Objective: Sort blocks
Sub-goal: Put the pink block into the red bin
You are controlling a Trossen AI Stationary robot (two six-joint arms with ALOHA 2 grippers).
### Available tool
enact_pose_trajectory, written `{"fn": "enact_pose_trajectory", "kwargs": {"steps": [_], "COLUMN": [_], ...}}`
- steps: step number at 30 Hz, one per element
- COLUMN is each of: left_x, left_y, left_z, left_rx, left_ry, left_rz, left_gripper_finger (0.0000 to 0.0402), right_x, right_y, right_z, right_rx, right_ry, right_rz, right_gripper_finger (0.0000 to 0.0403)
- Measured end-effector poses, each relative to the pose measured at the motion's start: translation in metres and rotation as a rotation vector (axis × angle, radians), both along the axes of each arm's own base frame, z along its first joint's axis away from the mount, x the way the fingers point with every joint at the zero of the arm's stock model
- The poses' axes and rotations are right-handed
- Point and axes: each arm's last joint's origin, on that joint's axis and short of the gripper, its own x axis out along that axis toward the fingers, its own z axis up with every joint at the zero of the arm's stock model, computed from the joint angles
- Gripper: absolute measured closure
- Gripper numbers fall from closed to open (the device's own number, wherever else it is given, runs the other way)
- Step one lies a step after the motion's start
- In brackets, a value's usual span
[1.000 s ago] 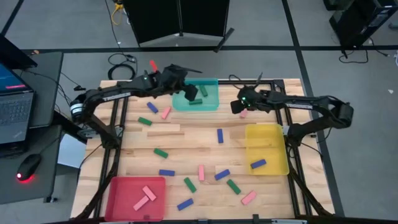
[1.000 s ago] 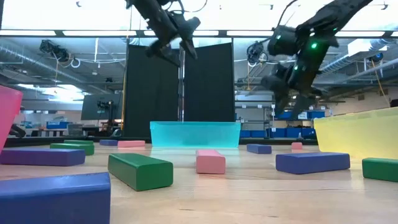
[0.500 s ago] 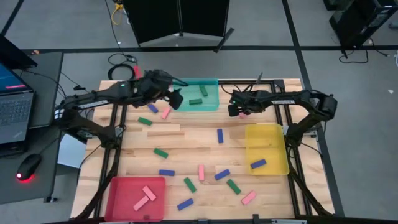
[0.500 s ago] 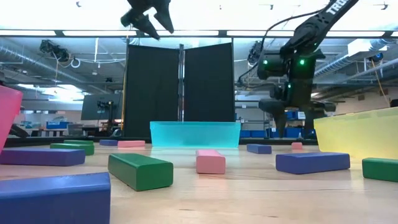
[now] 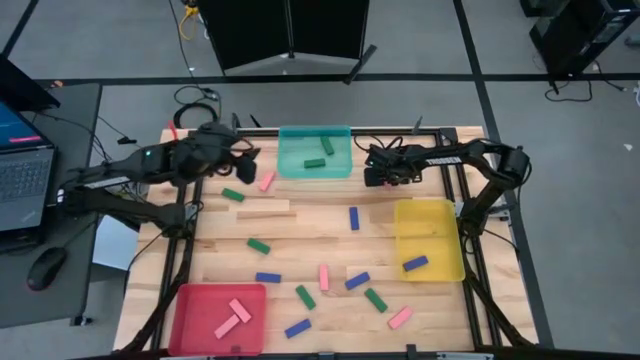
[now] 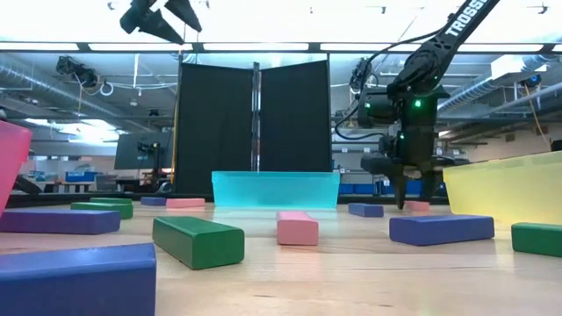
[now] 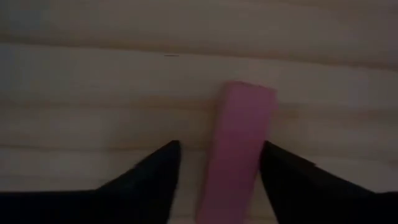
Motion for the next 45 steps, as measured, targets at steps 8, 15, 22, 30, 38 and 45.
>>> {"fn": "enact_pose_trajectory", "kwargs": {"steps": [8, 15, 22, 30, 38, 45], "left_x": [-0.021, -0.028, -0.027, -0.023, -0.024, -0.025], "left_y": [-0.014, -0.017, -0.017, -0.016, -0.016, -0.019], "left_z": [-0.015, -0.024, -0.023, -0.024, -0.022, -0.016], "left_rx": [-0.014, -0.045, -0.046, -0.065, -0.131, -0.158], "left_ry": [-0.123, -0.156, -0.175, -0.168, -0.219, -0.28], "left_rz": [-0.098, -0.099, -0.098, -0.13, -0.196, -0.269], "left_gripper_finger": [0.009, 0.009, 0.009, 0.009, 0.009, 0.009], "right_x": [0.0, 0.001, 0.034, 0.096, 0.161, 0.224], "right_y": [0.001, 0.01, 0.047, 0.133, 0.22, 0.289], "right_z": [0.002, 0.016, 0.065, 0.082, 0.066, 0.068], "right_rx": [-0.016, -0.103, -0.381, -0.631, -0.725, -0.803], "right_ry": [0.006, -0.013, -0.319, -0.779, -1.03, -1.088], "right_rz": [0.02, 0.073, 0.269, 0.517, 0.66, 0.828], "right_gripper_finger": [0.0292, 0.0292, 0.0292, 0.0292, 0.0292, 0.0292]}}
